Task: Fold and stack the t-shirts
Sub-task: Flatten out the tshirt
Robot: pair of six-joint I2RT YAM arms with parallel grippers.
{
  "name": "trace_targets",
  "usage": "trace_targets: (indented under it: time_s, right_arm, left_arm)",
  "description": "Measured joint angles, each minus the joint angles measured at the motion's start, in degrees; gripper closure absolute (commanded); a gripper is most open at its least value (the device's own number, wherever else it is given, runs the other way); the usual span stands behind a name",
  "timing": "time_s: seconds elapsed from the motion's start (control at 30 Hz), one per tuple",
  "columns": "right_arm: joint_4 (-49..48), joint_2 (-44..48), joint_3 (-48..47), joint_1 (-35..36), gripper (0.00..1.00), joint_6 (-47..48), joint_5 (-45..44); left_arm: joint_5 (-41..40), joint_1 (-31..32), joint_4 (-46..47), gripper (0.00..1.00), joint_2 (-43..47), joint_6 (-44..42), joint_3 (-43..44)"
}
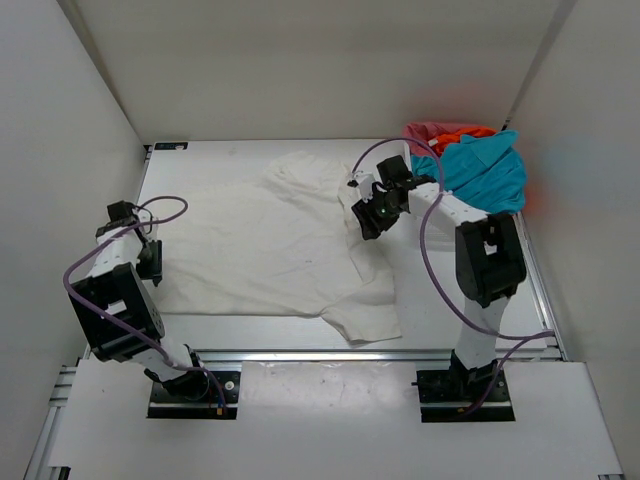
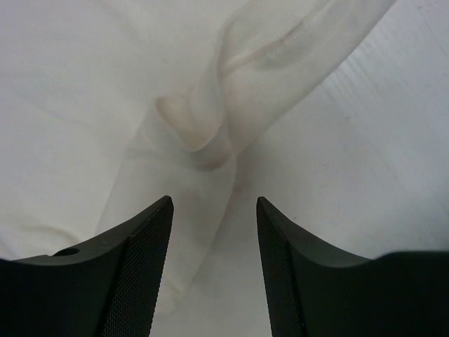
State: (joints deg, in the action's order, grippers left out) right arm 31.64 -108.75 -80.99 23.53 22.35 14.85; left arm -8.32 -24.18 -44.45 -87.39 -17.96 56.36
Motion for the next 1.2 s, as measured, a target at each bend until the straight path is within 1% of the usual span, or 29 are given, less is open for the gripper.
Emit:
trace_targets:
  time_s: [0.13,0.23,0.33,0.43,0.63,0.67,0.73,0.8,0.83,0.87,0.9,0.93,1.0,1.07,1.1,1.2]
  right_arm:
    - [-0.26,-5.7,-5.7,-1.38,0.44,-1.05,1.84]
    - [-0.2,-6.71,-8.09,-1.53,0.45,-1.01,4.28]
    - [-0.13,-6.71,-8.59,-1.49,0.45,-0.61,7.63]
    - [0.57,-6.71,-8.44,-1.16,0.46,-0.33,9.75]
    - [0.68,-7.37,-8.35,-0.09,0.47,-0.72,9.35]
    - [0.48,-7.72,-8.35,0.13,0.49,-0.83,9.09]
    - [-0.11,-8.72,-8.37,0.37,0.5,-1.01,8.46]
    - [-0.52,-9.88,-8.39,0.57,0.54,-1.16,7.76]
    - [-0.59,-10.6,-8.39,0.61,0.59,-1.22,7.41]
    - [-0.59,-11.28,-8.39,0.66,0.67,-1.31,7.08]
    - [-0.63,-11.74,-8.39,0.68,0.77,-1.31,6.75]
    - [-0.61,-12.13,-8.39,0.66,0.81,-1.33,6.47]
    - [-0.66,-12.33,-8.44,0.55,0.94,-2.21,6.25]
    - [-0.63,-12.26,-8.48,0.22,1.0,-2.86,6.27]
    - [-0.7,-12.11,-8.33,0.02,1.0,-3.08,6.32]
    - [-0.98,-9.99,-5.68,-1.36,1.0,-4.07,6.29]
  left_arm:
    - [1.22,0.0,-0.15,0.49,-1.27,1.49,1.66]
    - [1.6,0.04,-0.11,0.49,-2.49,2.19,2.16]
    - [1.73,-0.02,-0.31,0.49,-3.8,2.6,2.47]
    - [1.95,-0.37,-0.61,0.49,-5.49,2.93,3.32]
    - [1.92,-0.98,-1.2,0.5,-7.82,3.04,5.18]
    - [1.92,-0.98,-1.22,0.49,-8.11,3.02,5.44]
    - [1.88,-0.87,-1.46,0.49,-8.66,3.02,6.08]
    - [1.81,-0.44,-1.38,0.49,-9.01,2.97,6.49]
    - [1.73,-0.04,-1.46,0.49,-9.05,2.97,6.58]
    - [1.68,0.42,-1.51,0.49,-9.05,2.95,6.58]
    - [1.62,0.94,-1.49,0.49,-9.05,2.89,6.58]
    - [1.46,1.55,-1.46,0.49,-9.05,2.82,6.58]
    - [1.07,2.89,-1.4,0.49,-9.05,2.67,6.58]
    - [0.81,3.93,-1.4,0.49,-9.05,2.38,6.58]
    - [0.83,4.39,-1.38,0.5,-9.07,2.34,6.58]
    - [0.79,4.55,-1.4,0.49,-9.84,2.36,6.93]
